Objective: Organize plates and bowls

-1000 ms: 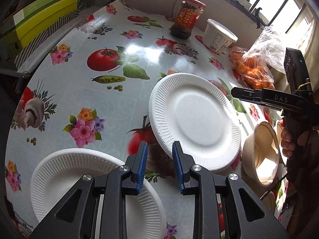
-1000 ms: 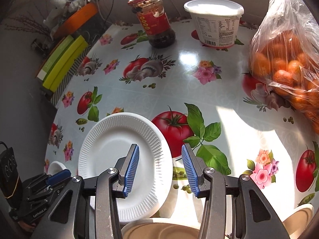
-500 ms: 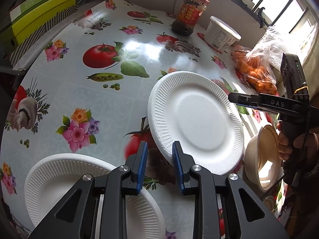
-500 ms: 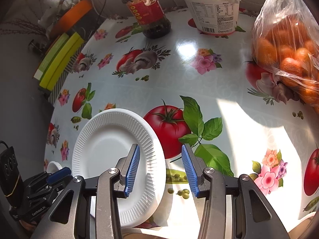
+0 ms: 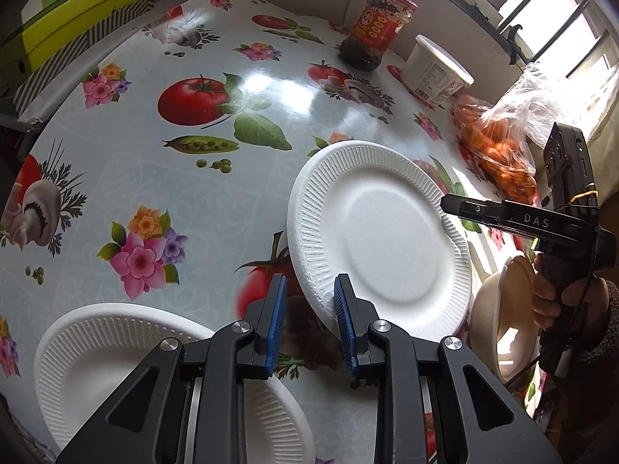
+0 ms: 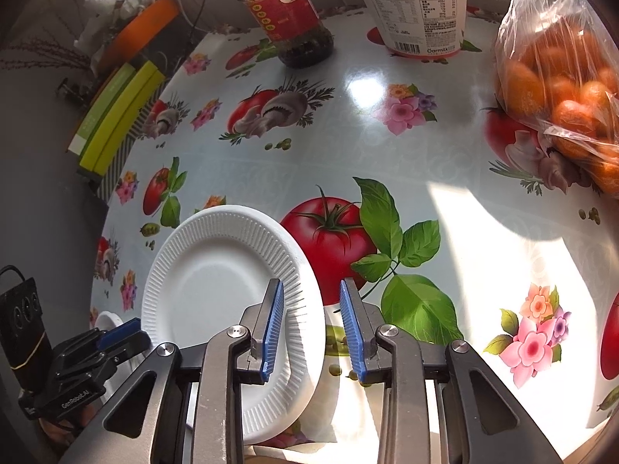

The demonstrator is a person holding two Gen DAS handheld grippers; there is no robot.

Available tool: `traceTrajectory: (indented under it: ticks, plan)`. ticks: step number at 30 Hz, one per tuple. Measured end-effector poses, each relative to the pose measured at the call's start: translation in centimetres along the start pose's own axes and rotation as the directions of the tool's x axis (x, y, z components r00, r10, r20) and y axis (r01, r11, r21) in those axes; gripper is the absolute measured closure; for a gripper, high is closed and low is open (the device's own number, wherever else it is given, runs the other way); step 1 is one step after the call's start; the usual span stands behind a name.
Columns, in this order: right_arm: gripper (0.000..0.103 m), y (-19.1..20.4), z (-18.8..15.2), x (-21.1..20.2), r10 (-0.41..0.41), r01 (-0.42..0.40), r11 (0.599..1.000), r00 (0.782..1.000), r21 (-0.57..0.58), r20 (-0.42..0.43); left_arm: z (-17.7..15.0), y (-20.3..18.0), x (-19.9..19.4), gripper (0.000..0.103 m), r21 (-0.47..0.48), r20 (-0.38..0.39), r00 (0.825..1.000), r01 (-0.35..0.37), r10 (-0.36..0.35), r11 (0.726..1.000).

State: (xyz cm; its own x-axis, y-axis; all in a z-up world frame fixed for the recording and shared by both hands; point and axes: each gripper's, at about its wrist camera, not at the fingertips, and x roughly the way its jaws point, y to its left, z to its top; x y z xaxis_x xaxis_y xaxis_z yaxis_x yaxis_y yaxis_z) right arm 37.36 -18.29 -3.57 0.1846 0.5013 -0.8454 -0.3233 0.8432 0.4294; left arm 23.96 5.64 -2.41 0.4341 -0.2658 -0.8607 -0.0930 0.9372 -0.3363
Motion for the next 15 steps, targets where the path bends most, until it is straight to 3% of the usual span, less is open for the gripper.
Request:
traceTrajectory:
  ticks: [12,15]
  plan:
    - [0.083,0.02,-0.16,0.07,0.0,0.0,1.0,1.0,-0.002,-0.001,0.17,0.26,0.5,0.077,-0.021,0.0,1.0,0.016,-0.016,1.0]
    - [0.083,0.14,-0.25,0.06,0.005,-0.005,1.0,1.0,-0.004,-0.003,0.21,0.27,0.58,0.081,-0.023,-0.001,1.0,0.017,-0.017,1.0]
